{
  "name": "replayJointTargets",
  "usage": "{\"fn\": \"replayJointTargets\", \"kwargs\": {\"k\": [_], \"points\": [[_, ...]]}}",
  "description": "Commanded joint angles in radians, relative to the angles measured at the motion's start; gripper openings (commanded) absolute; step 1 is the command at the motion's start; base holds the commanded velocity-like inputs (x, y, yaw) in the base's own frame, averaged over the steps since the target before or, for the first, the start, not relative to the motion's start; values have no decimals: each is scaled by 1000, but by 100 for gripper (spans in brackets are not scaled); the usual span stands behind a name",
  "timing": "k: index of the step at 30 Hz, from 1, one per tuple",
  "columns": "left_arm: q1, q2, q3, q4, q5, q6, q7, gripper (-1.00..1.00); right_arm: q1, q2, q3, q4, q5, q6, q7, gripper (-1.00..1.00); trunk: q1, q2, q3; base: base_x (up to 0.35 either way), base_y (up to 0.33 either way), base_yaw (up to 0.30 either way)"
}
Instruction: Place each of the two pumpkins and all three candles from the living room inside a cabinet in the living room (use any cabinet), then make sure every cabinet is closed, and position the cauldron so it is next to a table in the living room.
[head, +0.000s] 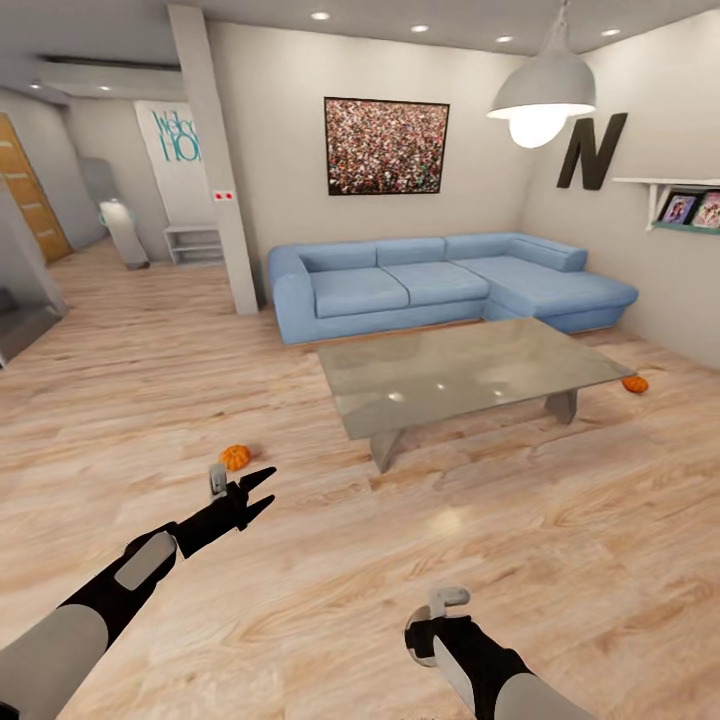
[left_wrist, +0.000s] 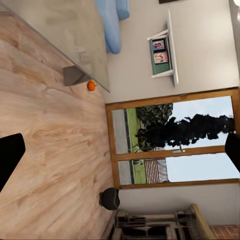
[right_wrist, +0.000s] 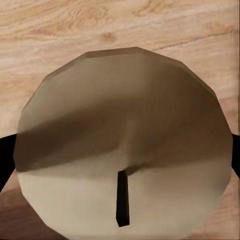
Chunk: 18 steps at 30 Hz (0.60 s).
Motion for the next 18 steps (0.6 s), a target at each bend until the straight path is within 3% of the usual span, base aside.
{"fn": "replayJointTargets", "kwargs": {"k": [1, 18], "points": [[0, 0, 0, 0, 0, 0, 0, 100, 0, 0, 0, 0, 1, 0, 0, -100, 0, 0, 0, 0, 0, -282], [0, 0, 2, 0, 0, 2, 0, 100, 0, -1, 0, 0, 1, -2, 0, -100, 0, 0, 0, 0, 0, -282]]}}
